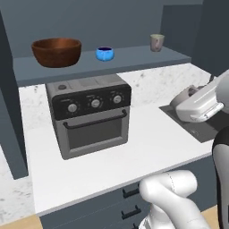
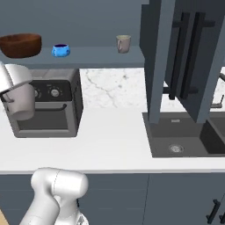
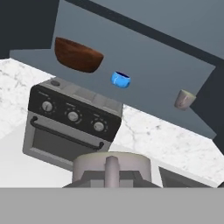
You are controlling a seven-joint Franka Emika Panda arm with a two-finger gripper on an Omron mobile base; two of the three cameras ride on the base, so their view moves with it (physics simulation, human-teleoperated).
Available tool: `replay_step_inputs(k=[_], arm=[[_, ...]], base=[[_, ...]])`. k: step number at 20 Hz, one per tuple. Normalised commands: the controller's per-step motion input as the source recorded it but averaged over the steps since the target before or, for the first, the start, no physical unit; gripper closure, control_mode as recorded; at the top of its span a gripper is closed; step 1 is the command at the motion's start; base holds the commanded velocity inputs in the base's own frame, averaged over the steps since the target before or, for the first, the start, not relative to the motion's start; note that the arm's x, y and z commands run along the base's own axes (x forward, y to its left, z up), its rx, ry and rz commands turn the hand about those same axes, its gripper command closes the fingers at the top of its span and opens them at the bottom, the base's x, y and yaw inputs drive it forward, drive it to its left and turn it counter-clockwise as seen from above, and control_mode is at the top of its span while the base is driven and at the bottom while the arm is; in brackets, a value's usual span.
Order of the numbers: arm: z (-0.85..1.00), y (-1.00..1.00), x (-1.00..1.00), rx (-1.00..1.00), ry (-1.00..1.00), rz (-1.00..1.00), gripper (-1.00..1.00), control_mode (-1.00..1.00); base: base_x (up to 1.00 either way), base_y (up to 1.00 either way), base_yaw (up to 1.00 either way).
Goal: Gather all objects into one cabinet and sort the glasses and bowls to opposite sides.
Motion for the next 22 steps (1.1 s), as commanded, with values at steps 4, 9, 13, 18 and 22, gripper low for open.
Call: replay_step_inputs(k=[4,9,13,18,22], arm=[[0.00,0.00,0.00,0.00,0.00,0.00,1.00,1.00],[0.00,0.00,0.00,0.00,0.00,0.00,1.00,1.00],[0.00,0.00,0.00,0.00,0.00,0.00,1.00,1.00],[0.00,0.00,0.00,0.00,0.00,0.00,1.00,1.00],[0.00,0.00,0.00,0.00,0.00,0.00,1.00,1.00]], base=[[0.97,-0.07,-0.11],[0.65,0.02,-0.02],[0.60,0.00,0.00],[0.39,0.00,0.00],[0.27,0.00,0.00]])
